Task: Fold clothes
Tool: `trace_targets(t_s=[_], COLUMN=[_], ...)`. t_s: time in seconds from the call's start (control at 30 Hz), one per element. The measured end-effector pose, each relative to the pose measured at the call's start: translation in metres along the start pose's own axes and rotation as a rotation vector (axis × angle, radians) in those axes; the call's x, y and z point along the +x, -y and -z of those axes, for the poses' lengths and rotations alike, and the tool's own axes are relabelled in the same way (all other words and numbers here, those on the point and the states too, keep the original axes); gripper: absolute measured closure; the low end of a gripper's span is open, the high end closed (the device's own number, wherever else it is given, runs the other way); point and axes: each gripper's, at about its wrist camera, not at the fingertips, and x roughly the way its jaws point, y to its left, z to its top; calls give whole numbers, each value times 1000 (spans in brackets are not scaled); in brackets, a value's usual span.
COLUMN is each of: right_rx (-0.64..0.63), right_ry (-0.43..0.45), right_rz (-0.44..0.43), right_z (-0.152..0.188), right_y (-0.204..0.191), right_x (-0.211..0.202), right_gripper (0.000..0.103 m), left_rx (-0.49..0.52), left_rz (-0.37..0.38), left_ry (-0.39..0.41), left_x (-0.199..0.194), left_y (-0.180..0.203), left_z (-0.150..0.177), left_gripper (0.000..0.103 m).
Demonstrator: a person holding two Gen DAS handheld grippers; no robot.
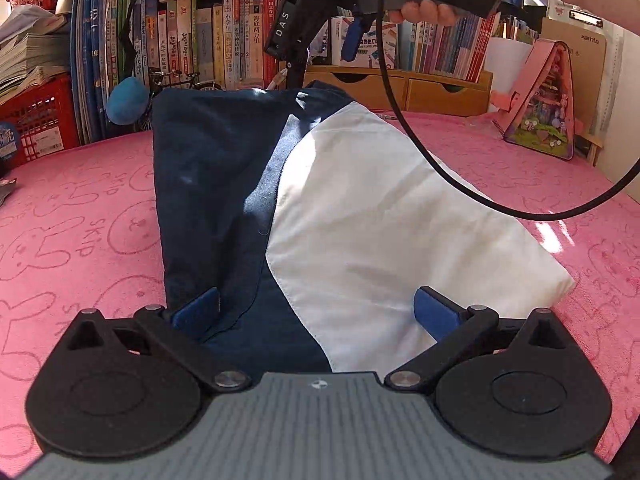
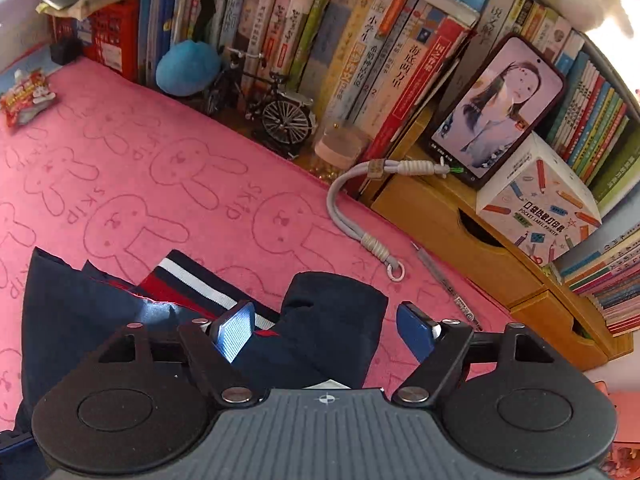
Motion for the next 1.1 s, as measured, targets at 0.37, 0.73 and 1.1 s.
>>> trace_targets(t_s=[0.37,0.73,1.1], right_rx=[-116,372,377], right_ry=[-193,95,307], right_rz=[167,22,-217], right_z=[-22,-41,70], right_y=[-31,49,71], right_x=[52,39,-36], right_gripper=[81,93,55], left_rx=[-40,-45,-58], left_rz=[43,44,58], left_ry=[13,10,19], left_x=[-1,-2,-4], left_y=[-8,-6,-7], left_z=[0,-1,-1], left_gripper=[0,0,0])
